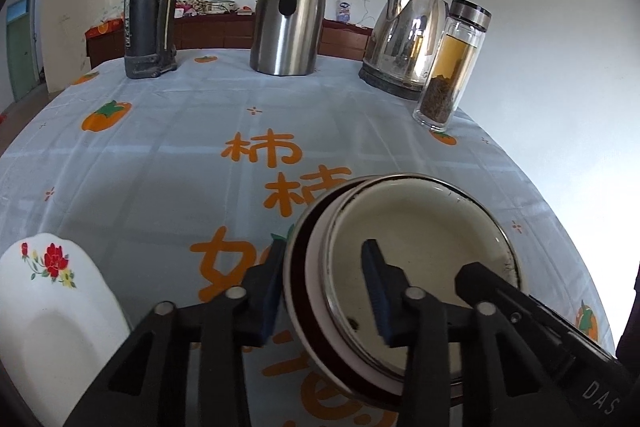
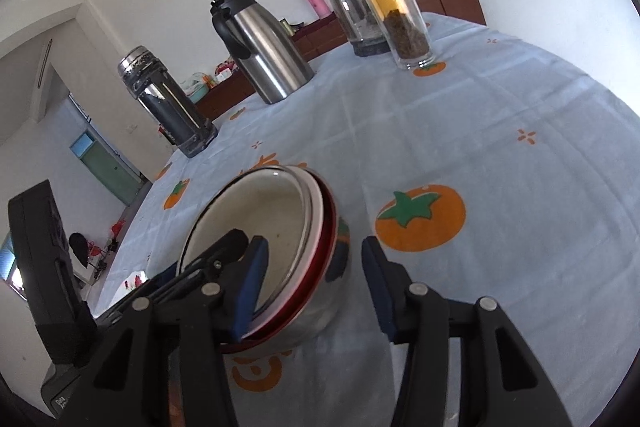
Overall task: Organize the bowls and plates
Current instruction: 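Lift the bowl stack off the tablecloth with the left gripper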
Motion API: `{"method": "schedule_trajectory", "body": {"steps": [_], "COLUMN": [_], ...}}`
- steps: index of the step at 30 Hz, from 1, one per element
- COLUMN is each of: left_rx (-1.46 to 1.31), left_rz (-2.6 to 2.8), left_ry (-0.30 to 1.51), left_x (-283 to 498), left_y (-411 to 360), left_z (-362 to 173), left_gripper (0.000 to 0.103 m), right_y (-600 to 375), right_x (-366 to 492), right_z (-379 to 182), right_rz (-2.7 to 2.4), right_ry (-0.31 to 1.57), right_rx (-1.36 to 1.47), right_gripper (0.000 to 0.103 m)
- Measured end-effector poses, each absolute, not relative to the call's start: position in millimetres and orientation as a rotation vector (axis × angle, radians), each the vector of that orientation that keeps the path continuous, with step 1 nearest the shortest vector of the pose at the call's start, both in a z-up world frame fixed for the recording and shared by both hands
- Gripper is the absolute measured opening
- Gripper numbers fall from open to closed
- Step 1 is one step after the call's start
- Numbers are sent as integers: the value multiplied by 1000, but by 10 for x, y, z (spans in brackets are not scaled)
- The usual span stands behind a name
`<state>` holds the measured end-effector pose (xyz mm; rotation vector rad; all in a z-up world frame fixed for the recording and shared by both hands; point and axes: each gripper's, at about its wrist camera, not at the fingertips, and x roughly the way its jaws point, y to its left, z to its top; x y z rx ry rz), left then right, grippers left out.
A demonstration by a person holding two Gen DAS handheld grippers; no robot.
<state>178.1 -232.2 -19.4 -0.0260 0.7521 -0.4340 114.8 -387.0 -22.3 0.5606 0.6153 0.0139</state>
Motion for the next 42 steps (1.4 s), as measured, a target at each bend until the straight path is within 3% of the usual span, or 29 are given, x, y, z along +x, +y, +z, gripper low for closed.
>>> {"method": "schedule_trajectory", "body": {"steps": [6, 42], "left_rx": [-86, -52], "left_rz": [-438, -416], "left_ry": [763, 769], "left_x": [1817, 1805], "left_y": [-2259, -2309], "left_z": [-201, -208], "left_gripper": [33, 33], "right_y": [-3867, -3752], "right_x": [1138, 1099], "right_z": [-221, -135], "right_rz": [7, -60], "right_ry": [609, 571], "right_rx": [564, 440], "right_gripper": [43, 34]}}
